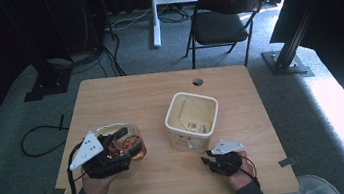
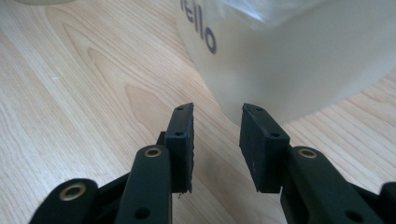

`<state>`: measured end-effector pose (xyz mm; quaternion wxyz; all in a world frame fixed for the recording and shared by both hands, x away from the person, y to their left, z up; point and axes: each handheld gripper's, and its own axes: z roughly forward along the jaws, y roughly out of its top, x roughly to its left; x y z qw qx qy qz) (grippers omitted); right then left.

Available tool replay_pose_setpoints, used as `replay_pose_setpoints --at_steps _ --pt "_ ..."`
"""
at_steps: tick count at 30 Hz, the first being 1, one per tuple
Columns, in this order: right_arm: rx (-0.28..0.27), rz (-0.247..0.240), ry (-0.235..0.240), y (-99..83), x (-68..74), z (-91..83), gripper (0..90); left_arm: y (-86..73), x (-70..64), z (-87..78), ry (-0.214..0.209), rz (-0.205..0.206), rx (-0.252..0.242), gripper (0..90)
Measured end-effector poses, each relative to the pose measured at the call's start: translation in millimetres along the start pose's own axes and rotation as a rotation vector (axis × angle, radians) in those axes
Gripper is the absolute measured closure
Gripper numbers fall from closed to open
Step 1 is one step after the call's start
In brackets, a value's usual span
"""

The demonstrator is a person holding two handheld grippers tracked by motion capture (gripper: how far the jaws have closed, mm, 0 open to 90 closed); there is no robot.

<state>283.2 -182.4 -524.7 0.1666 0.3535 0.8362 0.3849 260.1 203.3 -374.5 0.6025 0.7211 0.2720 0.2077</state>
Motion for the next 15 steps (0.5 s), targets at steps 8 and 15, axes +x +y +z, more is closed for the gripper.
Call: replay_pose_setpoints --at_steps 8,15 --pt "0.003 0.028 -0.021 -6.7 -9.6 -6.7 63.4 4.6 36.7 -16.0 0.140 0.011 0.011 32.9" --pt "-0.003 0.054 -0.059 -8.7 -25.5 -11.8 63.0 -5.2 72.8 -37.5 0.305 0.012 0.041 33.1"
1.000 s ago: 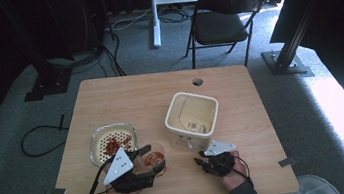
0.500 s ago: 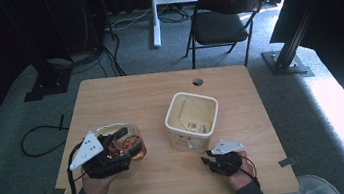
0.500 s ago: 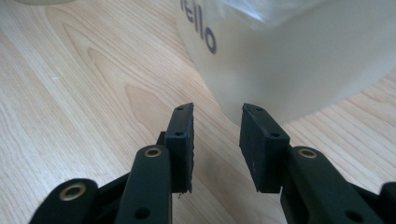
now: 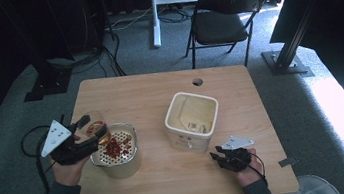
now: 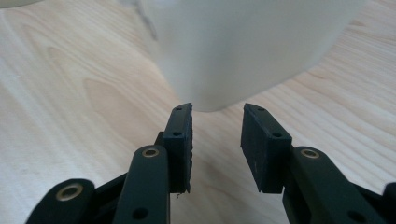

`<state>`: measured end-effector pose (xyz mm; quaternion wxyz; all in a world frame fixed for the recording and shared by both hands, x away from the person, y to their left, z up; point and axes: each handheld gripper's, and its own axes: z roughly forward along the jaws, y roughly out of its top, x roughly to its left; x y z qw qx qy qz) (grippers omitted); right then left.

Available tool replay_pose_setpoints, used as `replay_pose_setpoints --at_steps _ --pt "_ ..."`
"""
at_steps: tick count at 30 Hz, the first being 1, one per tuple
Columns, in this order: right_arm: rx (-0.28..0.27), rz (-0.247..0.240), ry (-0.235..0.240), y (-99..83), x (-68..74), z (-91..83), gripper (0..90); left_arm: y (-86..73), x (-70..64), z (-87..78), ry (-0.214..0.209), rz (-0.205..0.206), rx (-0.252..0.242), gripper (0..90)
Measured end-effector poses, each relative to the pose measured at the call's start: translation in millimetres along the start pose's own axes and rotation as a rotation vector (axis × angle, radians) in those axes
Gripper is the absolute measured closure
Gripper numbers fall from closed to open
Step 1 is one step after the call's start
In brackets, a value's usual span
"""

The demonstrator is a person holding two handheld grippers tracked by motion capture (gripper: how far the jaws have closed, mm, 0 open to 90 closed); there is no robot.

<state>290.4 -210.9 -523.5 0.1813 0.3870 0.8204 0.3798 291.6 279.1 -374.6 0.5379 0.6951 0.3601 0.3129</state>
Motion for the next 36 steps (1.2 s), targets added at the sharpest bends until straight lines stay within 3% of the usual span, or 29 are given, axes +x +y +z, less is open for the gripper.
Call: replay_pose_setpoints --at_steps 4,10,16,21,24,28,33,36 --pt "-0.004 0.011 -0.028 1.5 -10.3 -0.1 62.7 -6.4 19.2 -5.5 0.095 -0.003 0.014 33.0" --pt "0.005 0.025 -0.064 3.6 -22.8 7.5 61.6 -14.0 40.3 -8.5 0.178 -0.023 0.024 33.1" --pt "0.014 0.035 -0.084 3.2 -28.5 11.0 60.8 -21.9 47.2 -3.2 0.185 -0.030 0.058 33.1" --pt "0.020 0.047 -0.104 2.1 -33.2 12.3 59.9 -27.7 55.6 1.1 0.216 -0.042 0.082 33.2" --pt "0.027 0.056 -0.108 0.5 -35.4 13.9 59.7 -29.5 53.2 0.2 0.189 -0.050 0.067 33.2" --pt "0.034 0.053 -0.109 -0.7 -34.9 15.2 59.5 -29.4 41.3 -4.9 0.143 -0.023 0.048 33.2" --pt "0.039 0.051 -0.109 -0.8 -34.3 16.3 59.5 -24.0 47.5 -3.4 0.169 -0.025 0.047 33.2" --pt "0.039 0.048 -0.111 -0.8 -34.1 16.3 59.4 -22.5 44.5 -4.5 0.148 -0.017 0.039 33.2"
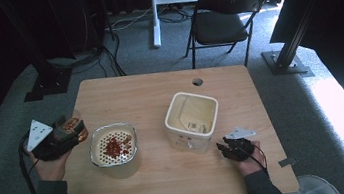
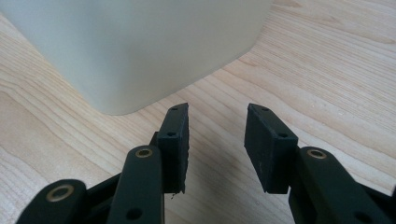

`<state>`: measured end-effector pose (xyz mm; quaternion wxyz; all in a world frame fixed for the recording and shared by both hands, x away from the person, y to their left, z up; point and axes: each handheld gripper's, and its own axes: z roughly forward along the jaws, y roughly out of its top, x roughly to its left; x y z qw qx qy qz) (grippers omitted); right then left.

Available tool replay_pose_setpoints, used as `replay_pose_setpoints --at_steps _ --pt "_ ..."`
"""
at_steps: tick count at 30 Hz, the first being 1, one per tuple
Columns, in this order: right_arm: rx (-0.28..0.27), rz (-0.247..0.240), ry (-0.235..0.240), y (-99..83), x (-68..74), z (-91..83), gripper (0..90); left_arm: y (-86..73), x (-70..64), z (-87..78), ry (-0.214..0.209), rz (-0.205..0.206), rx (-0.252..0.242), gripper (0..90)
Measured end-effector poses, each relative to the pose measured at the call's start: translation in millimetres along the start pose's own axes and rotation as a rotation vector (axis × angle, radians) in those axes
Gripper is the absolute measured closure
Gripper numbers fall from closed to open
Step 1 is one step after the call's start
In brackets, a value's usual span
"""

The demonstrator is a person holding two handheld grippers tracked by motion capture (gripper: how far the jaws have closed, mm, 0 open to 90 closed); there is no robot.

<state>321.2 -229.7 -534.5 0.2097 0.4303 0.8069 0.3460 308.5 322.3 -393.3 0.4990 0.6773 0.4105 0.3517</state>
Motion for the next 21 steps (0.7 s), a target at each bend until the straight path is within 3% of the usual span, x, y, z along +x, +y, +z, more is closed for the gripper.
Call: replay_pose_setpoints --at_steps 10,13,21 --pt "0.007 0.003 0.003 -1.1 0.1 1.1 59.4 -2.2 -5.1 -3.1 -0.023 0.013 0.005 33.2" --pt "0.009 0.002 0.002 -1.2 -0.1 1.7 59.3 -1.7 -2.4 -2.7 -0.015 0.001 0.003 33.2" --pt "0.020 0.000 0.004 -2.0 0.0 3.5 59.2 -2.2 -7.7 -8.5 -0.023 0.024 -0.002 33.2"
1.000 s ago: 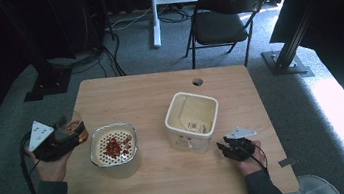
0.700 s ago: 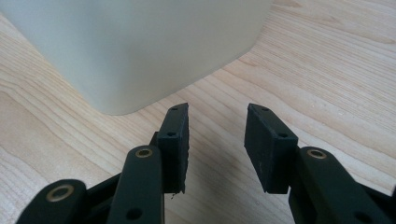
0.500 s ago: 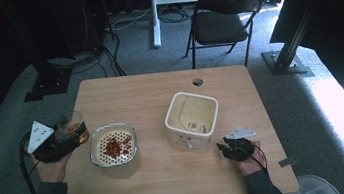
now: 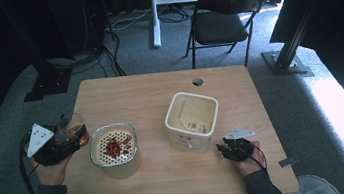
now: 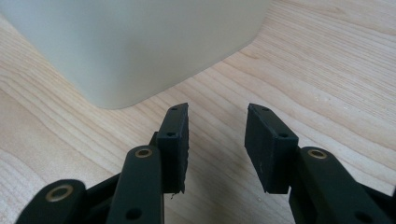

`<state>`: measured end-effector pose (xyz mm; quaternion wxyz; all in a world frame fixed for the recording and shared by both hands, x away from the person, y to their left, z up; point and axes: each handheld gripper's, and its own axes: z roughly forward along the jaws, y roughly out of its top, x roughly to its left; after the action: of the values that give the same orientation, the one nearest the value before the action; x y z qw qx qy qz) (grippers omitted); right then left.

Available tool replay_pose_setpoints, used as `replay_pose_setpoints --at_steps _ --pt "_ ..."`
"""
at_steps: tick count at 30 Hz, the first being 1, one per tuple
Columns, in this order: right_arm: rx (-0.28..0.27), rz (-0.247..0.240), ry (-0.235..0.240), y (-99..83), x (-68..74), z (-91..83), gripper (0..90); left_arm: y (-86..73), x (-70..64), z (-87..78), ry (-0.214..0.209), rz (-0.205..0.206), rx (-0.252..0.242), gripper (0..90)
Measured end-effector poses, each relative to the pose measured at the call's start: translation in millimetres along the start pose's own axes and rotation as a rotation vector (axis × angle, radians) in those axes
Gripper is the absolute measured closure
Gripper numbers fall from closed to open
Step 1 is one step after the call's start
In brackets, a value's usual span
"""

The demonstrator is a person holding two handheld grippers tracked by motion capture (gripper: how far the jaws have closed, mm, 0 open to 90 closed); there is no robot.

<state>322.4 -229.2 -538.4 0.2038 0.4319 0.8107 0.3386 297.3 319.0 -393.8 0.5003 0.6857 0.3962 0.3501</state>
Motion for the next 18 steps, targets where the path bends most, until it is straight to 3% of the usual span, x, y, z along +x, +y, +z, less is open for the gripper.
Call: replay_pose_setpoints --at_steps 5,9,18 --pt "-0.001 0.001 -0.001 -0.1 -0.7 0.5 59.1 -2.1 -1.5 -2.6 0.014 0.003 0.001 33.2" --pt "0.010 0.005 -0.011 -0.9 -4.4 2.5 58.4 -1.2 -5.7 -5.8 0.060 0.042 0.015 33.2" --pt "-0.005 0.032 -0.020 0.7 -22.9 9.3 52.9 6.5 -17.7 -10.4 0.101 0.150 0.049 33.2"
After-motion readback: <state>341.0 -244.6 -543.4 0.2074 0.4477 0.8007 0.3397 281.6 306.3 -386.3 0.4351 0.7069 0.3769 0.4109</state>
